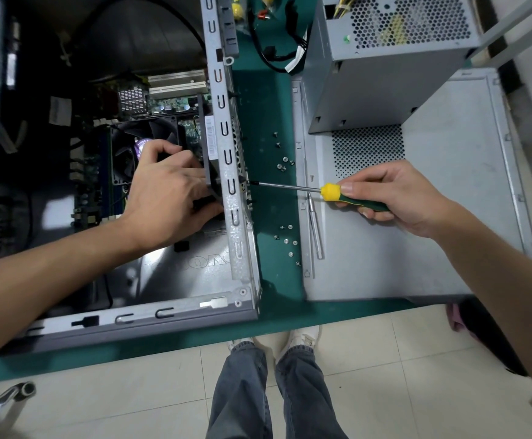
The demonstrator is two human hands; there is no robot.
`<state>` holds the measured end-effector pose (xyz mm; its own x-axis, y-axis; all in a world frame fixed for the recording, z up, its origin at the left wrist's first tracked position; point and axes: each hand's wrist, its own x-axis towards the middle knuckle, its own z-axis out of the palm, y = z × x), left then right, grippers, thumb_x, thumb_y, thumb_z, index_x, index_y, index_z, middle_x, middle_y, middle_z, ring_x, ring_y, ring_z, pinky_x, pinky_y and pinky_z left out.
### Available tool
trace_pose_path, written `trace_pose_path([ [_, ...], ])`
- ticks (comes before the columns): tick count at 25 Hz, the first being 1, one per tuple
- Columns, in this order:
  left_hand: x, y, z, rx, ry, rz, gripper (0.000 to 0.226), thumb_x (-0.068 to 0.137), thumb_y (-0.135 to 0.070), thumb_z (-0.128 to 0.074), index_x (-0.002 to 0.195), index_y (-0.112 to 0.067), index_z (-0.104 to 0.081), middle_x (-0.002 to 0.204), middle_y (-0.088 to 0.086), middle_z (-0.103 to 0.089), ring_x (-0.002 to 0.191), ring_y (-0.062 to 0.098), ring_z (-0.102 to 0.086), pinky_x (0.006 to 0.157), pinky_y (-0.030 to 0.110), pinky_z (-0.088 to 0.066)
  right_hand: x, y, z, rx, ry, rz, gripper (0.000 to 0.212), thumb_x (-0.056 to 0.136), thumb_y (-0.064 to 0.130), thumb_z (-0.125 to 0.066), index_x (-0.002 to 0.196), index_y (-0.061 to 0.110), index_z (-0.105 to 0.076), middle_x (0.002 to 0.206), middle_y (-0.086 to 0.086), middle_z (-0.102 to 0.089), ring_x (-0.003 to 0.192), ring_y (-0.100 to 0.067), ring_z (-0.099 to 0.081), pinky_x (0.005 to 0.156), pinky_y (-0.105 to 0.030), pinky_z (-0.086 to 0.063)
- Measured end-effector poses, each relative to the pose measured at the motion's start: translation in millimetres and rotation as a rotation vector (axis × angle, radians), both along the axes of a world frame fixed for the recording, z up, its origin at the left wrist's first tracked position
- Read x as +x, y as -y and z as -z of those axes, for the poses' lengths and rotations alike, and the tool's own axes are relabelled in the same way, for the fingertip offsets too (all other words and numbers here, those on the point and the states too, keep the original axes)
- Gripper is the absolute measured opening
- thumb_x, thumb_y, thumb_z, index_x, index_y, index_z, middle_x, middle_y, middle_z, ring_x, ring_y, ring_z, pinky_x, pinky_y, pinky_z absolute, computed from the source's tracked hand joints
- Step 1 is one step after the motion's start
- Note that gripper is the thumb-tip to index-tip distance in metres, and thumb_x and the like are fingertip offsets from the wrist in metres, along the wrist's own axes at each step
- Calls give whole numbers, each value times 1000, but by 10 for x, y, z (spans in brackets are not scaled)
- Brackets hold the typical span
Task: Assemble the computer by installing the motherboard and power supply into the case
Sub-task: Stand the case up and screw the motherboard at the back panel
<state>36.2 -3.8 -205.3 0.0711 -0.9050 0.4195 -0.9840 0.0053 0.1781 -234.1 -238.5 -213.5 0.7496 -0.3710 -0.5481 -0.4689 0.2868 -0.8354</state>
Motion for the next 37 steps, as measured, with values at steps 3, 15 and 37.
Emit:
trace_pose_path([
  [3,-1,-6,1,-3,24,-7,29,101,-46,-29,73,-40,-21,65,-22,-12,68,11,-31,86,36,-26,-13,4,-6,-2,-4,9,44,71,44,-84,103,14,-77,95,-20,-74,48,-11,-50,38,-15,-37],
  [15,0,-9,11,23,30,-53,38,100,-48,-22,65,-33,-25,64,-16,-15,69,8,-25,86,35,-25,-1,-2,-19,-9,0,-4,41,74,42,-82,103,14,-77,95,-20,-74,48,-12,-51,38,-15,-37],
  [37,10,-4,20,-5,6,1,28,100,-45,-24,74,-39,-15,64,-24,-11,74,4,-17,84,35,-24,90,41,-233,-112,44,-54,40,59,37,-87,96,22,-80,83,-10,-76,58,-14,-62,47,-19,-46],
])
